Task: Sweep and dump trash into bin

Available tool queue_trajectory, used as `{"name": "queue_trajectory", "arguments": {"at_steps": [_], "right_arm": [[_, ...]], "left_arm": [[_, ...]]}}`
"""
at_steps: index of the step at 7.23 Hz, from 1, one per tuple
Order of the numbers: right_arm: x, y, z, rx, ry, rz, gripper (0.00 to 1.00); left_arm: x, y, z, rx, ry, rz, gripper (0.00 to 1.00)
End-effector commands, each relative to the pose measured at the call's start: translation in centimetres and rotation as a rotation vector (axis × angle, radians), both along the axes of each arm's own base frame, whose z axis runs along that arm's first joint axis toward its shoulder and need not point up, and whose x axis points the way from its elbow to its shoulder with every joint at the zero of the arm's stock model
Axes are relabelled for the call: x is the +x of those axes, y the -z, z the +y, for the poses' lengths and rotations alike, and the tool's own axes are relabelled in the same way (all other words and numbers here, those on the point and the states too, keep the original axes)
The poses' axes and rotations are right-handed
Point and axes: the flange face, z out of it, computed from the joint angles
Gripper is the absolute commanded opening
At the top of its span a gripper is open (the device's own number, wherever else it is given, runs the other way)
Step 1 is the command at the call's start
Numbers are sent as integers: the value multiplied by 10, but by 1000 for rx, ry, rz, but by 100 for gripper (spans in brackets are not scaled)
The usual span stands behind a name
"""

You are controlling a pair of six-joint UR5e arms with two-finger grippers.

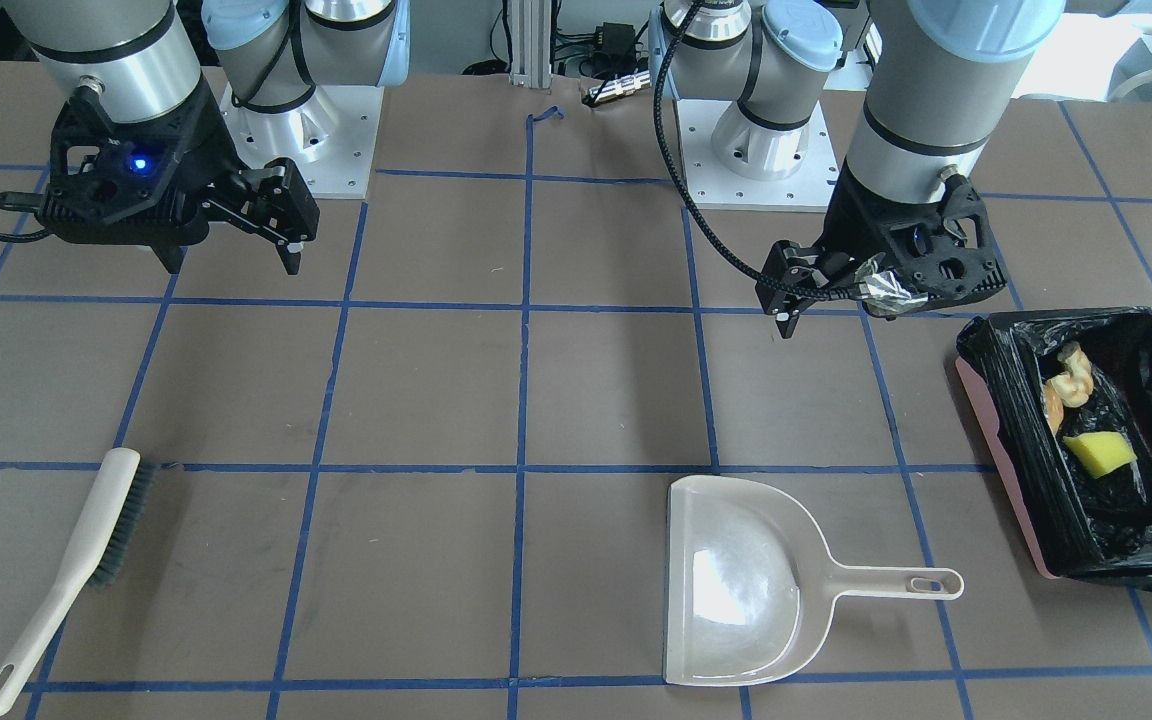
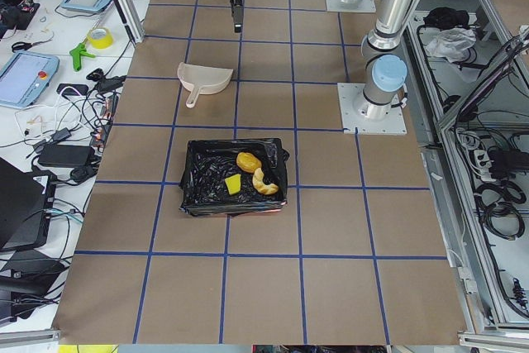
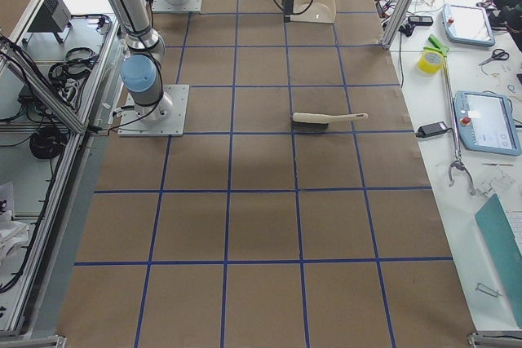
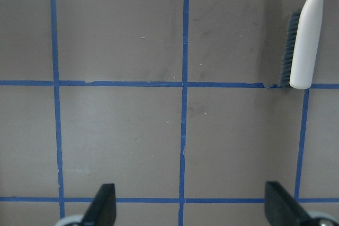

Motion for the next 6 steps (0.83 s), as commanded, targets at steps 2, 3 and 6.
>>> {"name": "queue_trajectory", "arguments": {"at_steps": [2,3,6], "right_arm": [[0,0,-1,-3,0,-1,100],[0,-1,0,-5,0,-1,100],[0,0,-1,-3,0,-1,100]], "left_arm": [[-10,-13,2,-23,48,126,100],[-10,-15,5,-26,50,118,100],[11,-18,7,-30,9,117,100]]}}
